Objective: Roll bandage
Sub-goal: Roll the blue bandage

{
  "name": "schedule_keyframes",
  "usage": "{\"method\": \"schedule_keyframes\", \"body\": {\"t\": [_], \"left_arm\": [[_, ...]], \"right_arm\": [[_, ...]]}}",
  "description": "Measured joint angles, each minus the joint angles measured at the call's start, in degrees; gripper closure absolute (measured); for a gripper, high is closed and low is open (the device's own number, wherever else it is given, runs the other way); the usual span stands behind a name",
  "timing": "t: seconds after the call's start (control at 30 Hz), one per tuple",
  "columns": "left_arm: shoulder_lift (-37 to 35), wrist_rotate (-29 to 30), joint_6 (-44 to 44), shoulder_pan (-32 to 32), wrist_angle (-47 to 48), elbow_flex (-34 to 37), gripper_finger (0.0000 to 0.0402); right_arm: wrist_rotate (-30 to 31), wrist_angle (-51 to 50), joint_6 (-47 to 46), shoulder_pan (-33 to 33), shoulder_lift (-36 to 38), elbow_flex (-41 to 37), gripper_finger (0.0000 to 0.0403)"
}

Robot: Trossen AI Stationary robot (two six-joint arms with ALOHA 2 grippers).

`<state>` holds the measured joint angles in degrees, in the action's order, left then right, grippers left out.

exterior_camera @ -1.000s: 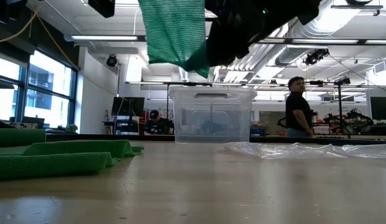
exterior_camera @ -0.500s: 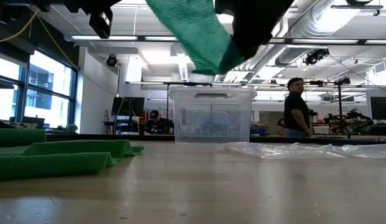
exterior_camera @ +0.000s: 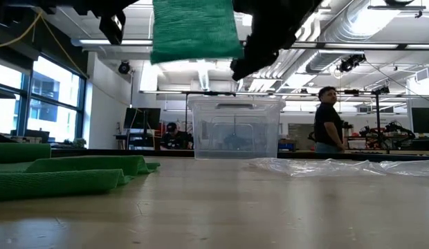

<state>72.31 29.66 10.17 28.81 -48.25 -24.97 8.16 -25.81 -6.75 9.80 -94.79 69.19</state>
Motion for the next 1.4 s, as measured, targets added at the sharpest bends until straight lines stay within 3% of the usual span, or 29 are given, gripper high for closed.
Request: {"method": "schedule_keyframes", "body": {"t": [0.17,0.43,0.8,1.1,1.23,1.4], "left_arm": [[0.0,4.2,4.0,-0.5,5.6,0.0,0.0401],[0.0,10.2,10.5,-1.6,13.5,0.0,0.0401],[0.0,18.0,21.0,-5.8,30.6,0.1,0.0401],[0.0,19.6,30.3,-8.0,27.4,9.1,0.0401],[0.0,19.6,33.3,-8.0,24.6,12.7,0.0401],[0.0,19.6,35.1,-8.0,24.5,15.3,0.0401]], "right_arm": [[2.5,-6.6,-1.8,1.0,0.4,-0.5,0.024],[3.1,-3.6,-5.8,2.6,0.4,-8.3,0.024],[-9.1,12.6,-1.2,3.6,-2.9,-10.4,0.0254],[-12.3,29.5,3.0,0.4,-9.9,-10.4,0.0269],[-12.8,30.3,9.2,-1.2,-13.9,-7.3,0.0269],[-12.0,27.9,15.2,-3.5,-20.5,2.0,0.0269]]}}
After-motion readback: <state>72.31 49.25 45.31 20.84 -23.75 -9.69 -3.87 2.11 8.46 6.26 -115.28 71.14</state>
